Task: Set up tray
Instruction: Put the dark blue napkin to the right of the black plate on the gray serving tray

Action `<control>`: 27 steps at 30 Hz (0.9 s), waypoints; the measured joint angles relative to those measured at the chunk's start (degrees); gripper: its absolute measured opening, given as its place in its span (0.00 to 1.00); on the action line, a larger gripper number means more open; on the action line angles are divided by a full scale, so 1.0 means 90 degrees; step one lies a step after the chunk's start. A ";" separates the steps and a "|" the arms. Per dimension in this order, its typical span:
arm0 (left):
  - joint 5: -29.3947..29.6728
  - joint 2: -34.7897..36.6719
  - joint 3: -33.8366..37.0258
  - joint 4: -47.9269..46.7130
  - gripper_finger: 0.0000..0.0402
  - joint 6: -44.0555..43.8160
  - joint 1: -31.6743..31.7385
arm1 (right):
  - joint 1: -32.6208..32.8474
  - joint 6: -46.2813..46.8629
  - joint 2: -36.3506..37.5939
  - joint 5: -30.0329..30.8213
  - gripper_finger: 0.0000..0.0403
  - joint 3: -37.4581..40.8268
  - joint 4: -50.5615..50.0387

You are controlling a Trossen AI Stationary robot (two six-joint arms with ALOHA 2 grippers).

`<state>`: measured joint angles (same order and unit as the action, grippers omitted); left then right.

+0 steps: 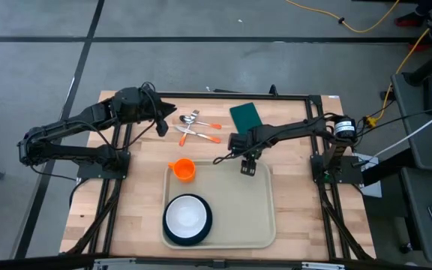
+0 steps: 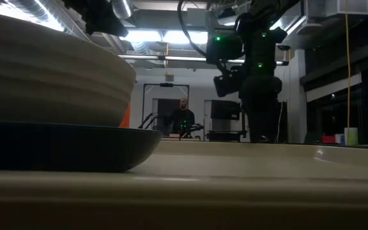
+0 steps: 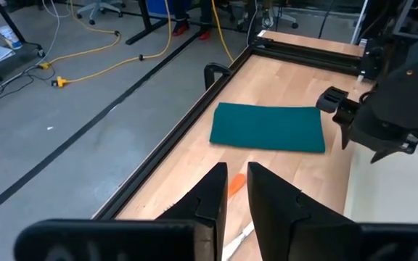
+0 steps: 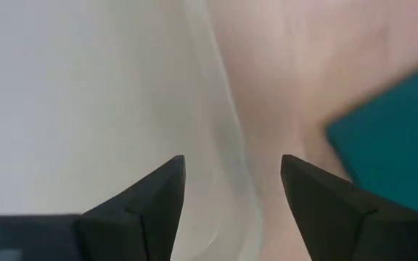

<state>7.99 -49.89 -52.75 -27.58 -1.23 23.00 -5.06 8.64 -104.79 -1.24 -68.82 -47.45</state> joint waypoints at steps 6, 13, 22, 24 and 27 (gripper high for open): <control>-0.0009 0.0000 0.0000 -0.0362 0.12 0.0006 -0.0001 | -0.0176 0.0211 0.0056 -0.0201 0.58 0.0000 -0.0336; -0.0017 0.0000 0.0000 -0.0434 0.12 0.0005 -0.0001 | -0.0392 0.0281 0.0058 -0.0111 0.58 -0.0542 -0.0458; -0.0017 0.0002 0.0000 -0.0413 0.12 0.0005 0.0000 | -0.0699 -0.0150 -0.0126 0.0010 0.58 -0.0632 -0.0417; -0.0017 0.0002 0.0000 -0.0412 0.13 0.0005 -0.0001 | -0.0752 -0.0233 -0.0237 0.0051 0.58 -0.0627 -0.0386; -0.0017 0.0002 0.0000 -0.0411 0.13 0.0002 -0.0001 | -0.0769 -0.0363 -0.0395 0.0208 0.58 -0.0627 -0.0340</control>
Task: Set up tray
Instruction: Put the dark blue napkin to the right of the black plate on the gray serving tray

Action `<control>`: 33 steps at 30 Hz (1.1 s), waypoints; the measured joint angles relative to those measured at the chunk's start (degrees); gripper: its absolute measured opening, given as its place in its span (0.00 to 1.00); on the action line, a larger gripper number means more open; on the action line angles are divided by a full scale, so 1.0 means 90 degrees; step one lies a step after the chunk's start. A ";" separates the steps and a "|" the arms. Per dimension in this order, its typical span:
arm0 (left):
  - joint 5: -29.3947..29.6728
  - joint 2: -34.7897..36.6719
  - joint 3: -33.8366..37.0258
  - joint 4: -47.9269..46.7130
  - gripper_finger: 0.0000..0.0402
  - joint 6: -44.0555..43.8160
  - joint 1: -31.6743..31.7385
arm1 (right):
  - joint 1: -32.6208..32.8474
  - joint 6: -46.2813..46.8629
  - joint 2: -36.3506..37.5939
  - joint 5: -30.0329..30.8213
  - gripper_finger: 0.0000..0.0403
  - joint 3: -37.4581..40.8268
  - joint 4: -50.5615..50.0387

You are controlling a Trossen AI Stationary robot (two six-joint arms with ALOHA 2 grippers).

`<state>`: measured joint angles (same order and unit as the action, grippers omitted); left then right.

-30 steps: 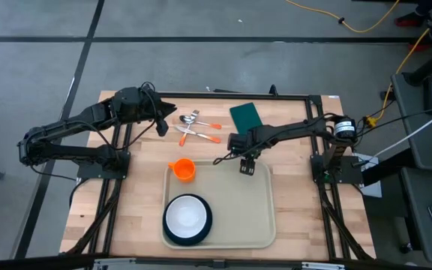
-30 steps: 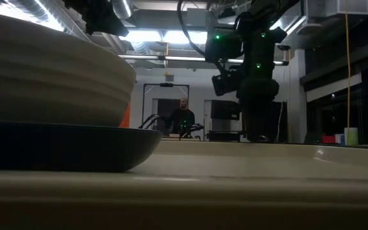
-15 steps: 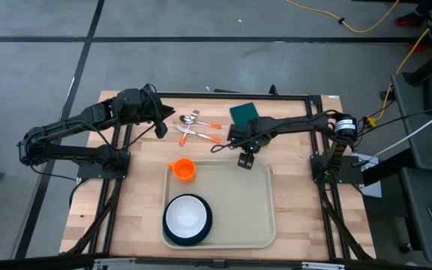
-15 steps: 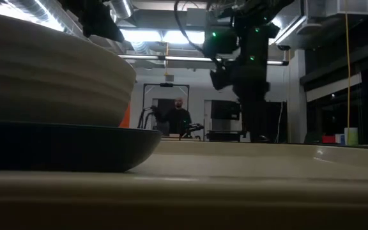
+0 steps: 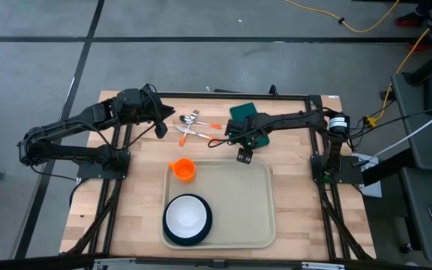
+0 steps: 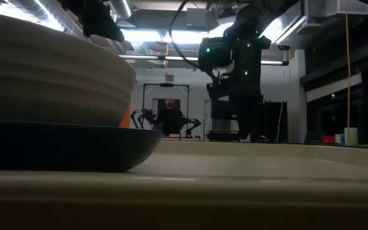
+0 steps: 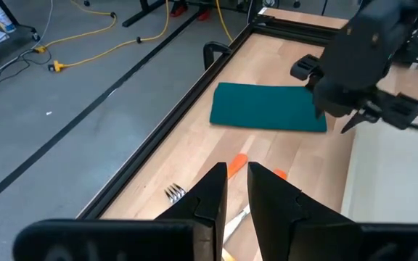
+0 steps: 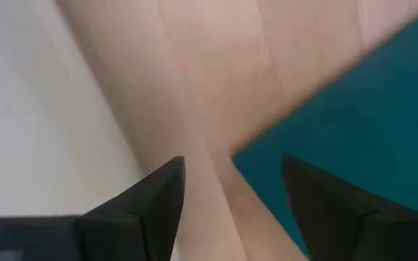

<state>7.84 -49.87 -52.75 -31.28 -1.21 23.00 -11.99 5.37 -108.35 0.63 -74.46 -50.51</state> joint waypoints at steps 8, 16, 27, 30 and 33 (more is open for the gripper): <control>0.0000 0.0000 0.0000 -0.0001 0.12 -0.0002 0.0001 | 0.0005 -0.0155 -0.0260 0.0195 0.58 0.0002 0.0023; 0.0000 0.0000 0.0000 -0.0001 0.13 -0.0005 -0.0001 | 0.0005 -0.0175 -0.0464 0.0601 0.58 0.0002 0.0049; 0.0000 0.0000 0.0000 -0.0001 0.13 -0.0005 0.0001 | 0.0017 -0.0022 -0.0642 0.0990 0.58 -0.0017 -0.0011; 0.0000 0.0000 0.0000 -0.0001 0.13 -0.0003 0.0001 | 0.0024 0.0065 -0.0646 0.1157 0.58 -0.0015 -0.0037; 0.0000 0.0000 0.0000 -0.0001 0.12 -0.0002 0.0001 | 0.0024 0.0074 -0.0649 0.1176 0.58 -0.0015 -0.0037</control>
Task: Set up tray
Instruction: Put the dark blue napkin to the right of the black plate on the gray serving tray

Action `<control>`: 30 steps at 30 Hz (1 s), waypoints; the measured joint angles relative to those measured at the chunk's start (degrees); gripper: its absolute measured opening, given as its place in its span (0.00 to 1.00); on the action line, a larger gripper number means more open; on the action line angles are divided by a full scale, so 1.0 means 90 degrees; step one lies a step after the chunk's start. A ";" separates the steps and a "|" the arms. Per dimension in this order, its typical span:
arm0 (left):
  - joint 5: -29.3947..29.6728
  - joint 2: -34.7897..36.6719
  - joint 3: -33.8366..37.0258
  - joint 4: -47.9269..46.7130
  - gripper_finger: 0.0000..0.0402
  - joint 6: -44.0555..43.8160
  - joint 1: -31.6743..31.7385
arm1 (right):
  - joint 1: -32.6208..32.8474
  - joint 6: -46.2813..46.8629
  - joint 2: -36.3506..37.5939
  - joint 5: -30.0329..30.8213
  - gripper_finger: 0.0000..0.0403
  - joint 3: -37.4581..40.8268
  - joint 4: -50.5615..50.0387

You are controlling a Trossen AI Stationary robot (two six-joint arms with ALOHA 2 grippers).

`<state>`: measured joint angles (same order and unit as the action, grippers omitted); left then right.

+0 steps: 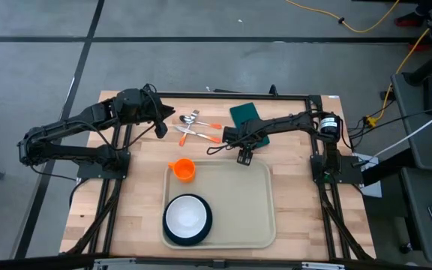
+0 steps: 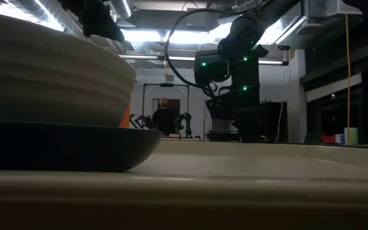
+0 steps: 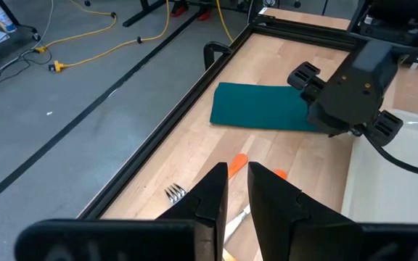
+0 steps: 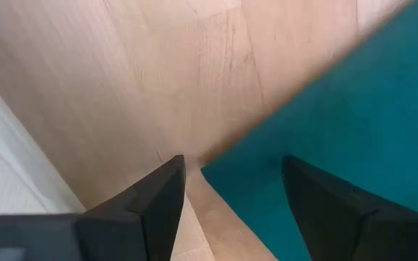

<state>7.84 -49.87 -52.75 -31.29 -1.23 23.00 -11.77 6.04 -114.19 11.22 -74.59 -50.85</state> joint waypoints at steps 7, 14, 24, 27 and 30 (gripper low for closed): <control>0.0000 0.0000 0.0000 -0.0002 0.13 0.0005 -0.0002 | -0.0007 0.0159 -0.0008 0.0351 0.58 0.0009 -0.0043; 0.0000 0.0000 0.0000 -0.0002 0.12 0.0007 0.0000 | -0.0006 0.0456 -0.0022 0.0777 0.58 0.0020 -0.0129; 0.0000 0.0000 0.0000 -0.0002 0.13 0.0061 0.0000 | -0.0015 0.0640 -0.0032 0.0895 0.50 0.0029 -0.0097; 0.0002 0.0000 0.0000 -0.0002 0.13 0.0061 0.0000 | -0.0021 0.0637 -0.0043 0.0915 0.35 0.0036 -0.0025; 0.0000 0.0000 0.0000 -0.0002 0.12 0.0061 -0.0002 | -0.0043 0.0643 -0.0046 0.0902 0.13 0.0039 0.0013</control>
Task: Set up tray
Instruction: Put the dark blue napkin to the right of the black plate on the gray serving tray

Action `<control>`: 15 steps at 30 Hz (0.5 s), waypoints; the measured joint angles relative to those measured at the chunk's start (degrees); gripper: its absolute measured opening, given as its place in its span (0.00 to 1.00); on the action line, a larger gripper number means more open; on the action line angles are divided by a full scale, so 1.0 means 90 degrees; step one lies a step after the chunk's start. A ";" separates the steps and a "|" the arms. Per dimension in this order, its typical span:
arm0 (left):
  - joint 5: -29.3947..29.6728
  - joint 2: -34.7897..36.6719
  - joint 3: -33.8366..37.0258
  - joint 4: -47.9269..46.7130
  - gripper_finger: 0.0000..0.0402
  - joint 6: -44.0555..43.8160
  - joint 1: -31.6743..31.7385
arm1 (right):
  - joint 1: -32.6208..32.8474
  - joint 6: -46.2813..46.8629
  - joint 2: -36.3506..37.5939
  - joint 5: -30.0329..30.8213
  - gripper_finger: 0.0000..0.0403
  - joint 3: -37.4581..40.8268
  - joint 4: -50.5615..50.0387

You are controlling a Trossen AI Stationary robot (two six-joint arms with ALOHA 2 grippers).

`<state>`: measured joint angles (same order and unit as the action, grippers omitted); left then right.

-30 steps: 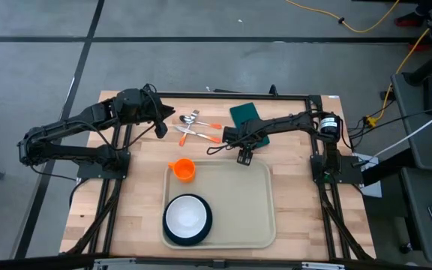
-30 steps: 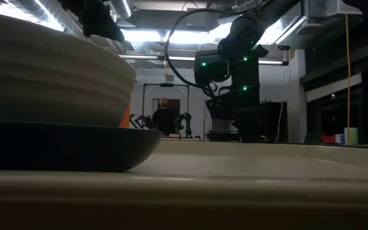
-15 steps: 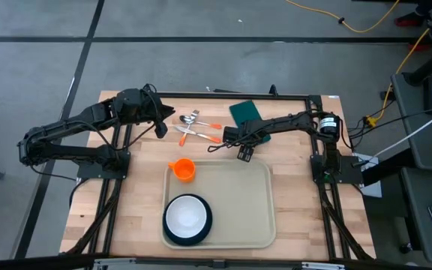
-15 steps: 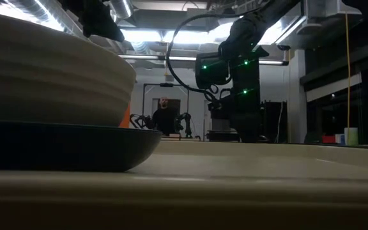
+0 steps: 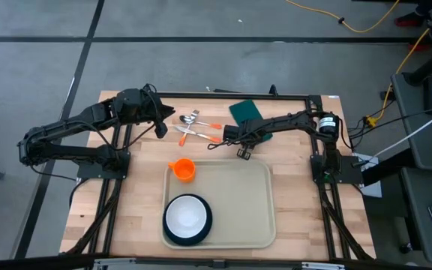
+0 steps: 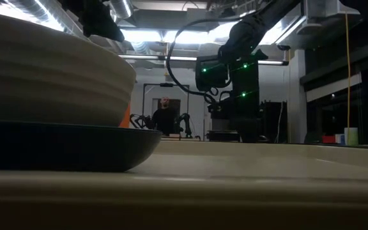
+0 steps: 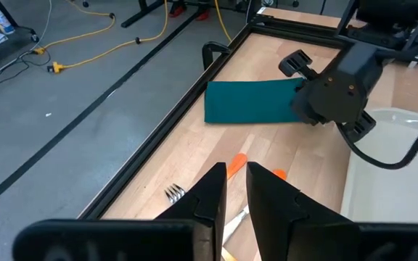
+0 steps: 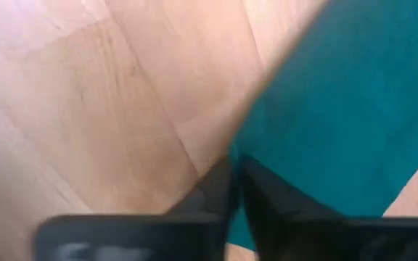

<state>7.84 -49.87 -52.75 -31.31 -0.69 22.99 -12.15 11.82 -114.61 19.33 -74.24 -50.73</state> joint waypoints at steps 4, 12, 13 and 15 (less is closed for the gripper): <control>0.0000 0.0000 0.0000 0.0000 0.12 0.0000 0.0000 | 0.0006 0.0102 0.0000 0.0002 0.04 0.0000 -0.0011; 0.0000 0.0000 0.0000 -0.0009 0.13 0.0000 0.0001 | 0.0011 0.0176 0.0005 -0.0017 0.01 -0.0005 -0.0408; 0.0000 0.0000 0.0000 -0.0023 0.12 0.0000 0.0001 | 0.0011 0.0181 0.0005 -0.0017 0.01 -0.0007 -0.0475; 0.0000 0.0000 0.0000 -0.0027 0.12 0.0000 0.0001 | 0.0012 0.0182 0.0014 -0.0033 0.01 -0.0007 -0.0602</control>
<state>7.84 -49.87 -52.75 -31.55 -0.69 23.00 -12.04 13.47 -114.48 19.03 -74.30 -56.15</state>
